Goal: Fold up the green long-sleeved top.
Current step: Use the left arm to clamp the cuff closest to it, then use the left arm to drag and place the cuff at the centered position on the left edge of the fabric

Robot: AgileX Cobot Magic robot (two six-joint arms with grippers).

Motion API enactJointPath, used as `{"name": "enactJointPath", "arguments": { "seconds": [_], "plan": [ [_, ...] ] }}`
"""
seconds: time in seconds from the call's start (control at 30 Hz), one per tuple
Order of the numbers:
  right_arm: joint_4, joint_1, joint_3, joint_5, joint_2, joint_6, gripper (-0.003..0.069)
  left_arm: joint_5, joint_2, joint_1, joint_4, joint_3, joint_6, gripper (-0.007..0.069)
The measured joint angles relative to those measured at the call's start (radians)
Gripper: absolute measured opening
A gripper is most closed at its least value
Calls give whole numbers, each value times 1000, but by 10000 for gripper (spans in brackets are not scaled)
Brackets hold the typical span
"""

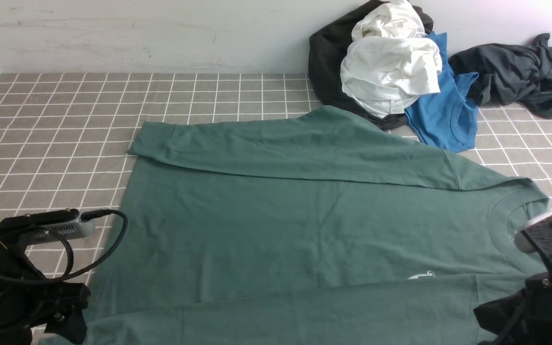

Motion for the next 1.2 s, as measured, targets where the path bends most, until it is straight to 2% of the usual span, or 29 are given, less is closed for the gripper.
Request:
{"name": "enactJointPath", "arguments": {
  "seconds": [0.03,0.13,0.23,0.27,0.3,0.37,0.43,0.67,0.87,1.03,1.1,1.17,1.2],
  "plan": [
    [0,1,0,0,0,0,-10,0,7,0,0,0,-1,510],
    [1,3,0,0,0,-2,-10,-17,47,0,24,-1,-28,401],
    [1,3,0,0,0,-2,-10,-21,62,0,36,-1,-36,255],
    [1,3,0,-1,0,-2,-10,-23,61,0,36,-1,-37,233],
    [1,3,0,-2,0,-2,-10,-30,61,0,36,-1,-38,152],
    [1,3,0,-3,0,-2,-10,-38,45,0,20,-2,-25,48],
    [1,3,0,-9,0,-2,-10,-39,8,-5,-1,-8,-3,11],
    [1,3,0,-34,0,-3,-10,-41,-216,-110,-30,-153,34,-7],
    [0,3,-1,-47,0,-3,-10,-111,-250,-131,7,-271,35,-7],
    [0,3,-2,-49,0,-3,-10,-213,-111,-130,31,-290,25,-7],
    [2,3,-2,-49,0,-3,-10,-296,21,-130,32,-294,25,1],
    [8,3,-2,-49,0,-3,-10,-321,95,-129,33,-311,25,26],
    [14,3,-2,-49,0,-3,-10,-320,160,-129,35,-345,24,77]
  ]
}}
